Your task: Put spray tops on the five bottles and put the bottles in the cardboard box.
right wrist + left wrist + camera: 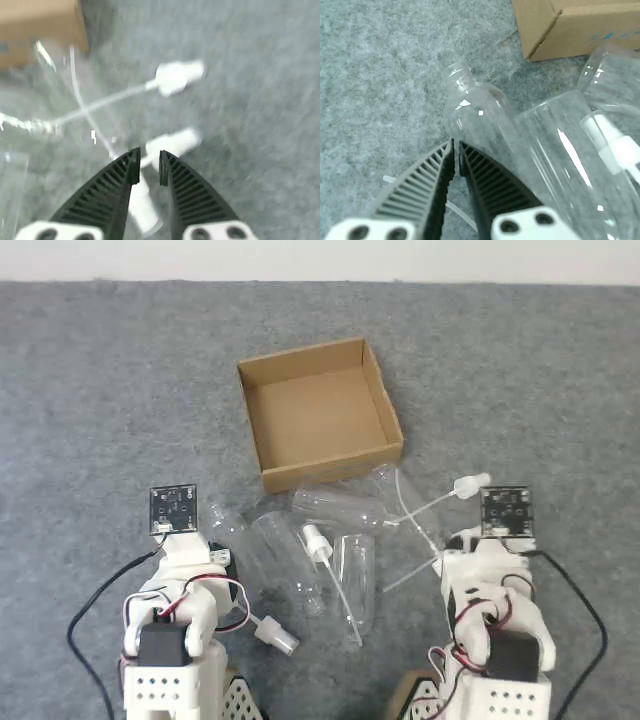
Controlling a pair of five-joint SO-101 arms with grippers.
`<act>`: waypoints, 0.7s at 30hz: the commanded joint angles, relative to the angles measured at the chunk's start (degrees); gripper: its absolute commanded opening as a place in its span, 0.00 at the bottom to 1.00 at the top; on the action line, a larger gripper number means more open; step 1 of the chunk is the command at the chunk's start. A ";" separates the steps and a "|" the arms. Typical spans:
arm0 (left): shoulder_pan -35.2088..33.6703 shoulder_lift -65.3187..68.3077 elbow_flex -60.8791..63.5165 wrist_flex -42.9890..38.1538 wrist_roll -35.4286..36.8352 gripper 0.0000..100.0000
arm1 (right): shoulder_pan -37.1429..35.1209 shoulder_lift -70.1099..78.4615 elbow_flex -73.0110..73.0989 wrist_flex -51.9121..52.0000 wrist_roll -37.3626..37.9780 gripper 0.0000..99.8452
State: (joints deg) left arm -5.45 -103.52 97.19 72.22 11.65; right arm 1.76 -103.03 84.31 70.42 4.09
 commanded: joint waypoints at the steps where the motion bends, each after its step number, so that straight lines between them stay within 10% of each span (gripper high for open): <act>1: 0.09 -0.70 -0.66 0.09 0.26 0.01 | 0.84 -1.01 -6.86 -1.98 3.16 0.04; 7: 0.09 -0.70 -0.66 0.09 0.26 0.01 | 0.84 -0.84 -12.31 -2.07 17.14 0.04; 21: 0.09 -0.70 -0.66 0.09 0.26 0.01 | -0.75 1.01 -24.26 -1.45 21.01 0.13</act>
State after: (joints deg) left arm -5.45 -103.52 97.19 72.22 11.65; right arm 1.76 -103.74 64.88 69.89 24.22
